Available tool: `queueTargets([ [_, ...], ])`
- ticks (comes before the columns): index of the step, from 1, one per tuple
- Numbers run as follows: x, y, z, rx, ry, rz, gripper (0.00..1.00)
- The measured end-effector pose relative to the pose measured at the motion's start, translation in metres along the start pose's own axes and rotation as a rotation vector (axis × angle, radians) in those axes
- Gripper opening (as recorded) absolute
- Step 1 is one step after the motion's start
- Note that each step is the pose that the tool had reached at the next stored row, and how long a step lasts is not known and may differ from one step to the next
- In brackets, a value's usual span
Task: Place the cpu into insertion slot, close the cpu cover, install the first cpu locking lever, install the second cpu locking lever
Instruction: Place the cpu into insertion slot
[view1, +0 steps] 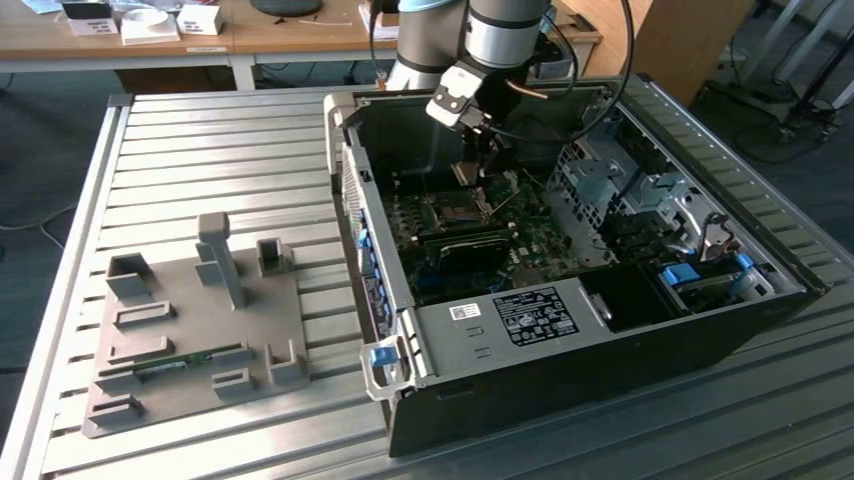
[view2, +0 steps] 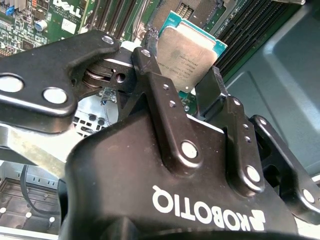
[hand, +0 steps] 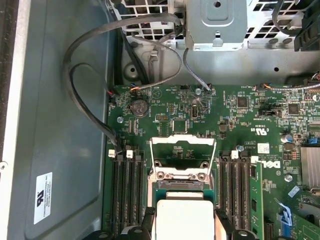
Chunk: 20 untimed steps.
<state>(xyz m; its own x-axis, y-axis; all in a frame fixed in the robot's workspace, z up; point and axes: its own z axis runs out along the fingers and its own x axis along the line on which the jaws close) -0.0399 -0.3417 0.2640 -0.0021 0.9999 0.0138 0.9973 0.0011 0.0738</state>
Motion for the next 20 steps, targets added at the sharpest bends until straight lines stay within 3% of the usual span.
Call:
queueTargets([
  [13,0.0,-0.0019,0.0004,-0.0001,0.0003,0.0,0.54],
  [20,-0.0001,-0.0025,0.0074,-0.0002,0.0003,0.0,0.54],
])
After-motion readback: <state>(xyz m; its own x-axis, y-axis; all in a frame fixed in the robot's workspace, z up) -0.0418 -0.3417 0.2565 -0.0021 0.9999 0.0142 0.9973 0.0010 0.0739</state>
